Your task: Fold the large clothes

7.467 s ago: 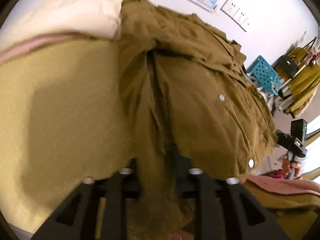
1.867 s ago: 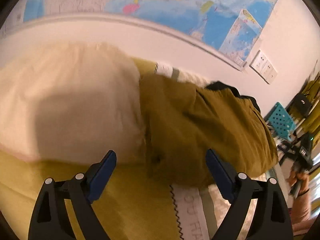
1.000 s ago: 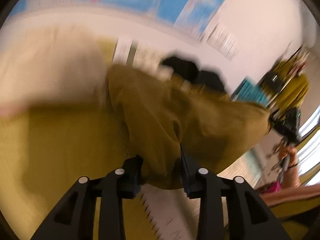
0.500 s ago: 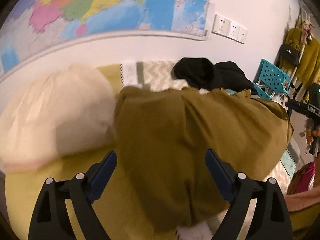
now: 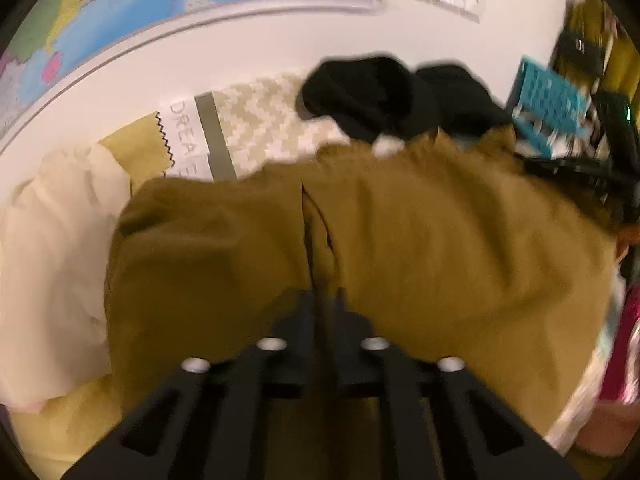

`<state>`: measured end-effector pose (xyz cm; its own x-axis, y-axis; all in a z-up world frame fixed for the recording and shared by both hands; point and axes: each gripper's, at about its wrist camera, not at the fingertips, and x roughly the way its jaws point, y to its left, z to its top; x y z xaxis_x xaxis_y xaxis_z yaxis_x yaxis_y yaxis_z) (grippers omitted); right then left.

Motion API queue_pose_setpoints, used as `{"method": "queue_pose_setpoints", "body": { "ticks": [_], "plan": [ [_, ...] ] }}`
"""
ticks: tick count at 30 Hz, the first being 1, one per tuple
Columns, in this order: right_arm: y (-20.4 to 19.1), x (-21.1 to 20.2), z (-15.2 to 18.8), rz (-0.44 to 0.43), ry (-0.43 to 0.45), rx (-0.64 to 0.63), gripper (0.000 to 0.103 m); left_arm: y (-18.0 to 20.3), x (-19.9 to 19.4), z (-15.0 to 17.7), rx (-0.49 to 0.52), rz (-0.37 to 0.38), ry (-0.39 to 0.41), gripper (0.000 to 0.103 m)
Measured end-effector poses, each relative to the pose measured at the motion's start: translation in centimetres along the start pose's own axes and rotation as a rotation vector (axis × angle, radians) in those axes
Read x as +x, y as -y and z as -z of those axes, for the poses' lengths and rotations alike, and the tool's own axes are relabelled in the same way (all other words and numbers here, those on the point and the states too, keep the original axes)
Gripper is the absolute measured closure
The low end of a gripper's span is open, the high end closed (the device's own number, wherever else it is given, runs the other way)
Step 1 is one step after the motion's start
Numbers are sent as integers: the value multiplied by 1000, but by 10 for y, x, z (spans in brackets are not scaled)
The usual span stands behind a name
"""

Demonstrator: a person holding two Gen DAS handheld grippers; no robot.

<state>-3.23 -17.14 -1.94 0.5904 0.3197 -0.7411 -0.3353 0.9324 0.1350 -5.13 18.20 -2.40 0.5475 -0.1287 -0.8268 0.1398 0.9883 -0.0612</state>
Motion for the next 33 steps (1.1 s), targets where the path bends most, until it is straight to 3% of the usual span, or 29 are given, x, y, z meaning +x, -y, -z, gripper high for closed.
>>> {"method": "queue_pose_setpoints", "body": {
  "ticks": [5,7,9,12,14,16,19,22,23,30,33],
  "plan": [
    [1,-35,-25,-8,187,35,100,-10,-25,-20,-61,-32,117,102],
    [-5,-32,-35,31,217,5,100,-17,-26,-25,-94,-39,134,101],
    [-8,-13,-38,61,182,-17,101,-22,-21,-24,-106,-58,122,101],
    [4,36,-32,91,36,0,101,-27,-10,-17,-112,-60,67,95],
    [12,56,-22,93,-37,31,100,-29,-11,-11,-107,-17,60,72],
    [18,56,-18,66,-46,60,100,-24,-18,-6,-69,-15,84,57],
    [19,39,-17,62,-11,71,88,-14,-23,-1,-28,-22,101,55],
    [15,22,-14,67,22,66,51,-3,-24,2,0,-39,101,50],
    [14,15,-13,60,37,70,46,-1,-22,2,4,-41,100,50],
    [6,-14,-5,-33,77,98,41,9,-16,2,39,-60,80,48],
    [-11,-18,-5,-94,80,66,31,12,-10,1,57,-71,55,48]
  ]
}}
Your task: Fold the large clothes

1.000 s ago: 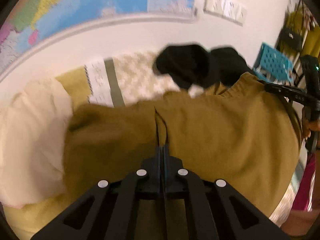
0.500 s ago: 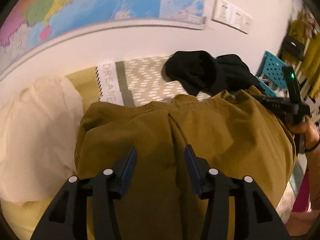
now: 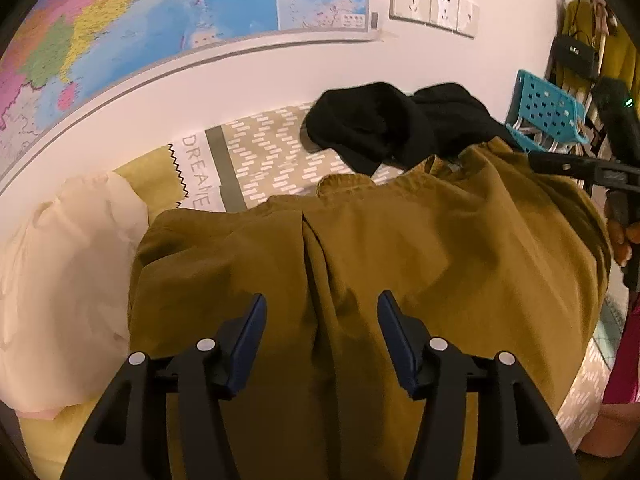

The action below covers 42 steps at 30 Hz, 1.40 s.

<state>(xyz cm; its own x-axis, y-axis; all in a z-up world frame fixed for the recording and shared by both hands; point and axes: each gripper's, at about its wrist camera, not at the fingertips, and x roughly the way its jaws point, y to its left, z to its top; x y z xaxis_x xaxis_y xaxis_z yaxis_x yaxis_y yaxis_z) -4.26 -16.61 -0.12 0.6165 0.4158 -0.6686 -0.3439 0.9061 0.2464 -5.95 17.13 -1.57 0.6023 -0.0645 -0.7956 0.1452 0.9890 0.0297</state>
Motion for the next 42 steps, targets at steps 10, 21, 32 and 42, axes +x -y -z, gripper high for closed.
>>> {"method": "queue_pose_setpoints", "body": {
  "ticks": [10,21,32,42],
  "plan": [
    [-56,67,5,-55,-174,-134,18,7,24,0,49,-27,-99,61],
    [-61,50,-8,-37,-52,-155,91,-13,14,-32,-50,-9,-29,100],
    [-34,57,-7,-26,-82,-64,44,-17,7,-11,-35,-46,-18,81],
    [35,83,-7,112,-177,62,51,-43,20,1,-139,7,-56,73]
  ]
}}
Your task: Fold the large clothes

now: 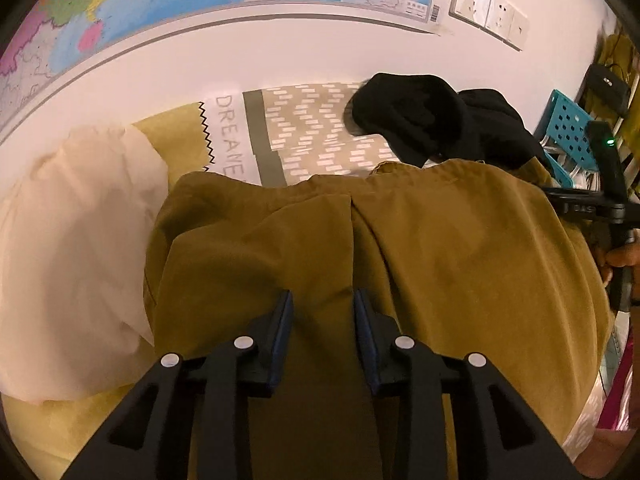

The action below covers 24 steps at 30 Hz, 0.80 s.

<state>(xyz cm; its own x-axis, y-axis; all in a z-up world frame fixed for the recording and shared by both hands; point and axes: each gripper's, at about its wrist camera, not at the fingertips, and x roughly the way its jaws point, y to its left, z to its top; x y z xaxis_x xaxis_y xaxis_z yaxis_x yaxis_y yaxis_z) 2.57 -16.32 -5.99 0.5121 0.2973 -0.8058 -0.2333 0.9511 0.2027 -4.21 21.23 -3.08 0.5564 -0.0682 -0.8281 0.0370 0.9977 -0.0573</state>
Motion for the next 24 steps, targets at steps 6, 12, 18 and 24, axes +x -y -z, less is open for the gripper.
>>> {"method": "queue_pose_setpoints", "body": {
  "ticks": [6,12,18,24],
  "plan": [
    [-1,-49,10,-79,120,21,41,4,-27,9,5,-54,76,45],
    [-16,-108,56,-155,179,-21,38,1,-64,39,20,-28,142,43],
    [-12,-101,96,-138,127,6,46,-11,-55,73,-45,15,112,43],
    [3,-99,100,-188,159,155,46,-8,-63,79,-70,11,133,40]
  ]
}}
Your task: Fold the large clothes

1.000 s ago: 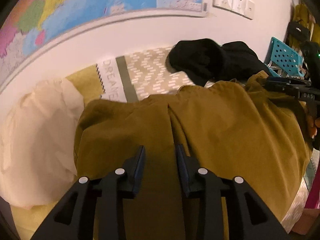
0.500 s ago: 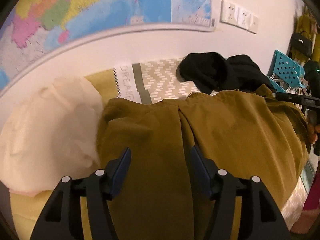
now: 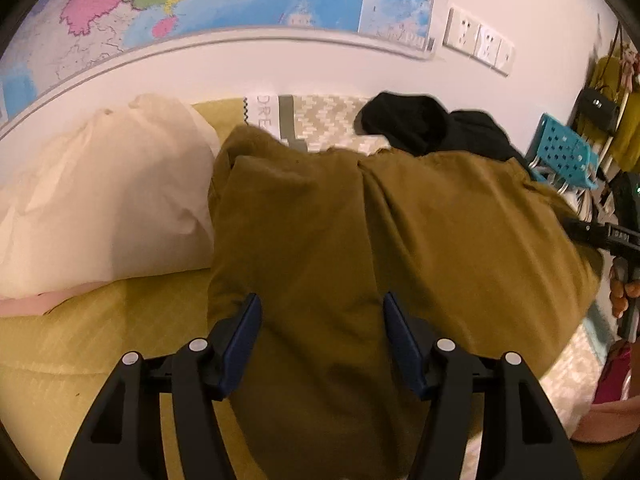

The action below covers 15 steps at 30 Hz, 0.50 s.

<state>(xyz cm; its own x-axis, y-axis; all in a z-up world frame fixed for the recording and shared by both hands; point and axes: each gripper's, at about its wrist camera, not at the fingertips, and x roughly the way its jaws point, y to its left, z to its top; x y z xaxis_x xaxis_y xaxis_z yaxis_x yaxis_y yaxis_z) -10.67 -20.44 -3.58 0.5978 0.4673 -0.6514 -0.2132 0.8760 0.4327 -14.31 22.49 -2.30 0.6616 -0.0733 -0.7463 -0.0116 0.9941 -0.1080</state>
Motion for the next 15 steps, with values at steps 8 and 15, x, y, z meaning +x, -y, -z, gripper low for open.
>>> {"method": "queue_pose_setpoints", "body": {
  "ticks": [8,15],
  "plan": [
    [-13,-73,32,-153,84,26,29,-36,-63,23,-134,19,82,26],
    [1,-98,74,-169,54,116,25,-40,-57,57,-151,55,12,26]
  ]
}}
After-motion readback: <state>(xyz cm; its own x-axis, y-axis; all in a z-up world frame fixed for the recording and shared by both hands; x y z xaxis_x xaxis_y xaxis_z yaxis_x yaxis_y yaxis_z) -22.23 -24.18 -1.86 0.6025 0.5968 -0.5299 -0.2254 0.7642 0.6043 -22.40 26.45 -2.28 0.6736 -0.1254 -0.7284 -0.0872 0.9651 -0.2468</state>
